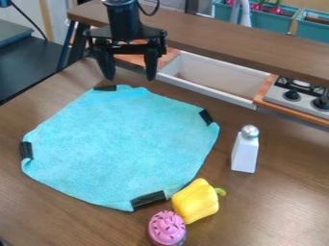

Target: Fold the cloth from top right to bottom left

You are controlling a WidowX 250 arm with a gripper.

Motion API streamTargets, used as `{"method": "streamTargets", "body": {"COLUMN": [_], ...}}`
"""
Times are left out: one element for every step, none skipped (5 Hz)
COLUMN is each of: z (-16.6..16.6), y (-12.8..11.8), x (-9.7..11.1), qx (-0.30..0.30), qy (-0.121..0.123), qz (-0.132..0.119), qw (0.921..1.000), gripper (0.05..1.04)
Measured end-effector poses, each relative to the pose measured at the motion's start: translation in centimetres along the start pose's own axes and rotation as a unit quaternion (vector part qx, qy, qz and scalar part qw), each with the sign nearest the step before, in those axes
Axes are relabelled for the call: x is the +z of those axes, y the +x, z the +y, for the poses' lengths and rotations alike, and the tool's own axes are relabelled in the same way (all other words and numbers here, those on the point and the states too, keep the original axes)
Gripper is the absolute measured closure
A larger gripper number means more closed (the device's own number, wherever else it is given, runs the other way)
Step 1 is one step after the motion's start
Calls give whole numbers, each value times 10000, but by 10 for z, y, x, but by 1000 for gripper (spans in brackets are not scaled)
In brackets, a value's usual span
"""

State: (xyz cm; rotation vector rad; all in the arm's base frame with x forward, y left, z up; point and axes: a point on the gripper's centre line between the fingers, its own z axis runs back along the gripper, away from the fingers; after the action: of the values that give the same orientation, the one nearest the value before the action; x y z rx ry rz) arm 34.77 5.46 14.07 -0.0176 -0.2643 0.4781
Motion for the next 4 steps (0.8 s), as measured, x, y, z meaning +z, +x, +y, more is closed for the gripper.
{"method": "streamTargets", "body": {"z": [1,-8,-17,-32], "y": [-3,2,17,27], "x": [-13,-32,-46,-66], "qx": [37,108,271,292], "qy": [55,15,-131,-136], "qz": [160,108,-230,-450], "qw": [9999,9999,9993,9985], "gripper": [83,83,83,83]}}
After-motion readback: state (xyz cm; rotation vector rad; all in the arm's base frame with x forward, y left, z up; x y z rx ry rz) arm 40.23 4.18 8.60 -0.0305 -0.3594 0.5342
